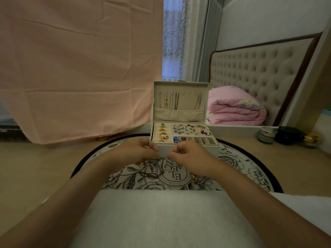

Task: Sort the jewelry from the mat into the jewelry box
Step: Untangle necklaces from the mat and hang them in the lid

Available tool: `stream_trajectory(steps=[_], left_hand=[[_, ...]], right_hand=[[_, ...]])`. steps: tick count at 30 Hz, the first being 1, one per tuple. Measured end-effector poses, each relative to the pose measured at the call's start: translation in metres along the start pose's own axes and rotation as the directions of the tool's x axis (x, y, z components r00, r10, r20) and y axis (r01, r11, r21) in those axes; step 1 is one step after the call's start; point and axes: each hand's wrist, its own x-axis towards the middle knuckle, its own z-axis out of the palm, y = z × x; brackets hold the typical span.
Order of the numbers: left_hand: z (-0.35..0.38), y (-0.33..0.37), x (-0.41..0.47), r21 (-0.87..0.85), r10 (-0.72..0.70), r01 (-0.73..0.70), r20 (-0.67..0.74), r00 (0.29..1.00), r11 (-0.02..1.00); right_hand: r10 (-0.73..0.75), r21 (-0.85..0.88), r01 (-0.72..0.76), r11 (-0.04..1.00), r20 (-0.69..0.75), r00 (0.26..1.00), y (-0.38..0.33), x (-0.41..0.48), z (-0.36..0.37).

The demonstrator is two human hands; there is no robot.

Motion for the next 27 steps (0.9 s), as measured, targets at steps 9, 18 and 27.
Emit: stream_trajectory(steps=[9, 18, 27], left_hand=[[-0.002, 0.005, -0.002, 0.147, 0.066, -0.072, 0.043, 0.997, 0.987], [-0.008, 0.007, -0.004, 0.16, 0.016, -0.031, 0.095, 0.995, 0.987], [0.003, 0.006, 0.002, 0.321, 0.24, -0.171, -0.187, 0.953, 0.931]], right_hand=[[0.01, -0.092, -0.009, 0.996, 0.009, 1.0, 0.004, -0.002, 0.016], [0.031, -0.123, -0.031, 0.992, -0.003, 1.0, 0.011, 0.001, 0.011], [0.046, -0.156, -0.034, 0.987, 0.07, 0.996, 0.01, -0.001, 0.014]])
